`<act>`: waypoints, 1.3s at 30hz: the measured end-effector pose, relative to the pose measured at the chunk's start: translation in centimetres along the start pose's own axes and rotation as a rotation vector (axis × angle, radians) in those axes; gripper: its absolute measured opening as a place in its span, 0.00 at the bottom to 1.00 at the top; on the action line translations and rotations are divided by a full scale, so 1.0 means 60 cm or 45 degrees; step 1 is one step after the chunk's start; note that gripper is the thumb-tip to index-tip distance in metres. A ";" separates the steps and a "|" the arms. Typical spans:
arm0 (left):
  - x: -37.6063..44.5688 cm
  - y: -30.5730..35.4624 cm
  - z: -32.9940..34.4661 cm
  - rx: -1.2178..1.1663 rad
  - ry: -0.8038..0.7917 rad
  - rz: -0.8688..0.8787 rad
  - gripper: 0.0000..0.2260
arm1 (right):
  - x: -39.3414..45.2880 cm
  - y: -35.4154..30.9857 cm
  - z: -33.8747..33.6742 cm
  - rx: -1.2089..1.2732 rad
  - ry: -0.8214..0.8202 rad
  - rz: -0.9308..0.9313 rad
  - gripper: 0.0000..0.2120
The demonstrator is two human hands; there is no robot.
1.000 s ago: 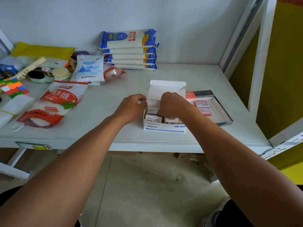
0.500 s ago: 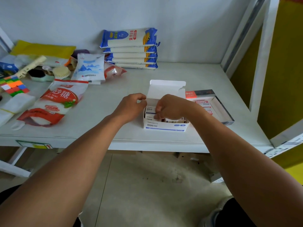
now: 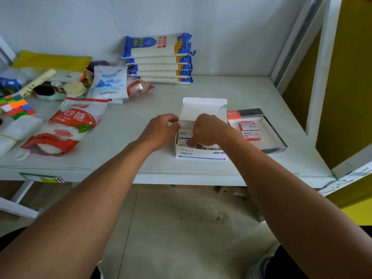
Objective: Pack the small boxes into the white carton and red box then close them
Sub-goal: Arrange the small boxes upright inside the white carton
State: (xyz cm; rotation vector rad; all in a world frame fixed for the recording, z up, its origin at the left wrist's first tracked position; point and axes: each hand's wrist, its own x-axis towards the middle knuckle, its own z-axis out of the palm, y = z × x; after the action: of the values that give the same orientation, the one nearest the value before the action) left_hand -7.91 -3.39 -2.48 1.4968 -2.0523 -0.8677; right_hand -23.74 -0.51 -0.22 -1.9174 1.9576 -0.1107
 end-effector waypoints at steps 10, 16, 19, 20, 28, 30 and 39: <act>-0.001 -0.001 -0.002 0.000 0.027 0.014 0.13 | -0.052 0.015 -0.080 -0.079 -0.246 -0.163 0.18; -0.004 0.005 -0.003 0.002 0.038 0.008 0.13 | -0.054 0.025 -0.070 -0.027 -0.251 -0.215 0.17; -0.008 0.005 -0.007 -0.003 0.036 0.018 0.12 | -0.056 0.035 -0.082 0.119 -0.194 -0.198 0.09; -0.008 0.005 -0.008 -0.006 0.036 0.021 0.12 | -0.056 0.037 -0.084 0.090 -0.208 -0.187 0.09; -0.004 0.003 -0.005 0.030 0.060 0.006 0.10 | -0.052 0.038 -0.083 -0.231 -0.279 -0.107 0.19; -0.005 0.003 -0.005 0.034 0.060 0.008 0.11 | -0.047 0.038 -0.067 -0.248 -0.264 -0.123 0.23; -0.004 0.003 -0.007 0.011 0.037 0.026 0.12 | -0.043 0.059 -0.084 0.208 0.124 -0.159 0.16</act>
State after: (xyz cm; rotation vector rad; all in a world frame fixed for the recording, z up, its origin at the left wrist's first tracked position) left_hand -7.64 -3.23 -2.07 1.4816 -2.0497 -0.8250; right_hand -28.80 1.10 3.81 -1.9570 1.8256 -0.3932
